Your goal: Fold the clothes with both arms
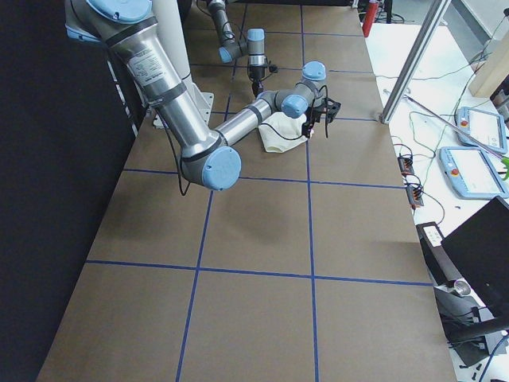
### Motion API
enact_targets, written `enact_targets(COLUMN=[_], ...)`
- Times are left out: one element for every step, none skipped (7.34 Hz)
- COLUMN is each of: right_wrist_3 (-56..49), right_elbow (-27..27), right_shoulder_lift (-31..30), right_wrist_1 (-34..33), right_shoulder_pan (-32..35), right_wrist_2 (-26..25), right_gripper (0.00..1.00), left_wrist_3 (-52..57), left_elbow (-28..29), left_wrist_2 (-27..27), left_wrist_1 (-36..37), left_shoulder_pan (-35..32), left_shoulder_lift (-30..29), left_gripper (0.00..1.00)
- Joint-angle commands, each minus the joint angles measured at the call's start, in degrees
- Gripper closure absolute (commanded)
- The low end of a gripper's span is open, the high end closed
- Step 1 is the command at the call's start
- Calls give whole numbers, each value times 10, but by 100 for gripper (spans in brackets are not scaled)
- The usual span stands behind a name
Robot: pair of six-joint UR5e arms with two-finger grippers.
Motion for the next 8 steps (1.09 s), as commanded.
enact_targets(right_wrist_3=[0, 0, 0, 0, 0, 0, 0, -12], right_elbow=[0, 4, 8, 13, 16, 20, 43, 59], right_shoulder_lift=[-1, -1, -3, -7, -8, -11, -33, -58], right_wrist_1=[0, -1, -1, 0, -1, -2, -2, -3], right_shoulder_pan=[1, 1, 1, 1, 1, 1, 2, 9], right_wrist_2=[2, 2, 3, 3, 3, 3, 4, 4], right_gripper=[0, 0, 0, 0, 0, 0, 0, 0], left_wrist_3=[0, -1, -2, -3, -6, -7, -6, 5], left_elbow=[-12, -28, -56, -76, -83, -100, -133, -163], left_wrist_2=[11, 10, 9, 10, 11, 11, 11, 10], left_wrist_1=[5, 6, 24, 46, 52, 56, 57, 59], left_shoulder_pan=[12, 11, 11, 9, 8, 7, 5, -14], left_shoulder_lift=[26, 32, 51, 63, 75, 98, 137, 178], left_gripper=[100, 100, 100, 100, 100, 100, 100, 100])
